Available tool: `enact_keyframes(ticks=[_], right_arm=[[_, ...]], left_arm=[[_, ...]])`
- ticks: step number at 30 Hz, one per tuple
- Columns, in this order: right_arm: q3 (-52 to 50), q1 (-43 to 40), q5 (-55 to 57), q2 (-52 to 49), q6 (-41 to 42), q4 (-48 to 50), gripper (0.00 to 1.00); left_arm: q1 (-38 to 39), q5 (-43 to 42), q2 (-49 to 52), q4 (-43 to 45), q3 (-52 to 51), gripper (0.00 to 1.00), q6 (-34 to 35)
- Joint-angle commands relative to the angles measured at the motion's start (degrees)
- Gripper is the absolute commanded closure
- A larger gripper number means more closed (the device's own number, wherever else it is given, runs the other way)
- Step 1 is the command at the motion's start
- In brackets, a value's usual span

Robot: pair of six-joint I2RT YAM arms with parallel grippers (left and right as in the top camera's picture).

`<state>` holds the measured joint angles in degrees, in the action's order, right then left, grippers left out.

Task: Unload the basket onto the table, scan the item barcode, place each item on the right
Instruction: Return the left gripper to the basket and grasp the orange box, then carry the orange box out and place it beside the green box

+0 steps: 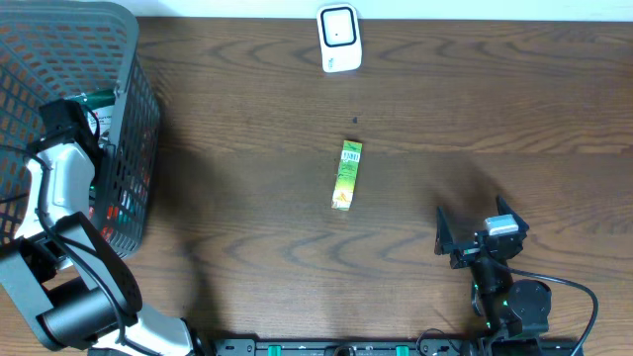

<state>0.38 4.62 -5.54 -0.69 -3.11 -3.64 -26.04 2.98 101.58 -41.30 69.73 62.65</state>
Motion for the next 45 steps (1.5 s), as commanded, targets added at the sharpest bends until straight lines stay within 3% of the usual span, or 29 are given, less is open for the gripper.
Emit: enact_keyframes(ticks=[1, 15, 24, 33, 39, 45], right_arm=[[-0.07, -0.24, 0.31, 0.31, 0.72, -0.24, 0.01], [-0.07, -0.24, 0.31, 0.31, 0.72, -0.24, 0.01], [-0.07, -0.24, 0.31, 0.31, 0.72, -0.24, 0.01], [-0.07, -0.24, 0.31, 0.31, 0.72, -0.24, 0.01], [-0.07, -0.24, 0.31, 0.31, 0.72, -0.24, 0.01], [-0.07, -0.24, 0.31, 0.31, 0.72, -0.24, 0.01]], left_arm=[[0.33, 0.96, -0.02, 0.07, 0.72, 0.67, -1.81], [-0.63, 4.17, -9.99, 1.49, 1.79, 0.72, -7.85], [-2.56, 4.15, -23.5, 7.93, 2.64, 0.72, -22.25], [-2.25, 3.3, -39.32, 10.16, 2.67, 0.72, -24.55], [2.32, -4.2, -46.36, 10.01, 2.67, 0.72, -27.52], [13.44, -6.23, -46.97, 5.99, 2.67, 0.72, -29.68]])
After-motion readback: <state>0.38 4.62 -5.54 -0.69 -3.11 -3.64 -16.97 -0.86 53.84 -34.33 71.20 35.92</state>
